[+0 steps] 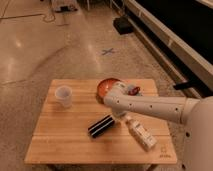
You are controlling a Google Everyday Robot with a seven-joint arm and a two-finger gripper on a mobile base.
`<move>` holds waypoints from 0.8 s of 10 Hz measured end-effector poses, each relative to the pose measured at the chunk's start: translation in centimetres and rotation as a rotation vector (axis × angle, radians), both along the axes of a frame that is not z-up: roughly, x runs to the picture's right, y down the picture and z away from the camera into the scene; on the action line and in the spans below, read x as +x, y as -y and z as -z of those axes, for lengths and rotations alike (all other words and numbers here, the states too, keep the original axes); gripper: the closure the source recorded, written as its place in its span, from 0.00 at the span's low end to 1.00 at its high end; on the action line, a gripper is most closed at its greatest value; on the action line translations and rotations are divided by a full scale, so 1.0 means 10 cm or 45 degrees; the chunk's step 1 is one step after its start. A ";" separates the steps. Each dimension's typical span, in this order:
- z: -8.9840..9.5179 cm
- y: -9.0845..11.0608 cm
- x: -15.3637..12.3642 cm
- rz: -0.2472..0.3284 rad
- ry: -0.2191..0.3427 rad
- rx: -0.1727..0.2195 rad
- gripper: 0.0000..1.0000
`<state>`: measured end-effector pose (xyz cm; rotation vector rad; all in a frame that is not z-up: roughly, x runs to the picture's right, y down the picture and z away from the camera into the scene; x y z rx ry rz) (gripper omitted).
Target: Push the eraser across the table
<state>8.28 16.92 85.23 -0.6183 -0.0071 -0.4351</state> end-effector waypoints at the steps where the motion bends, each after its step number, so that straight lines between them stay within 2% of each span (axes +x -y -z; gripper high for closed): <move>1: -0.02 0.00 -0.02 0.002 0.003 -0.001 0.98; 3: -0.03 -0.04 -0.08 0.020 0.017 -0.001 0.98; 6: 0.05 -0.14 -0.33 0.063 0.042 0.004 0.98; 8: 0.07 -0.15 -0.35 0.076 0.049 0.006 0.98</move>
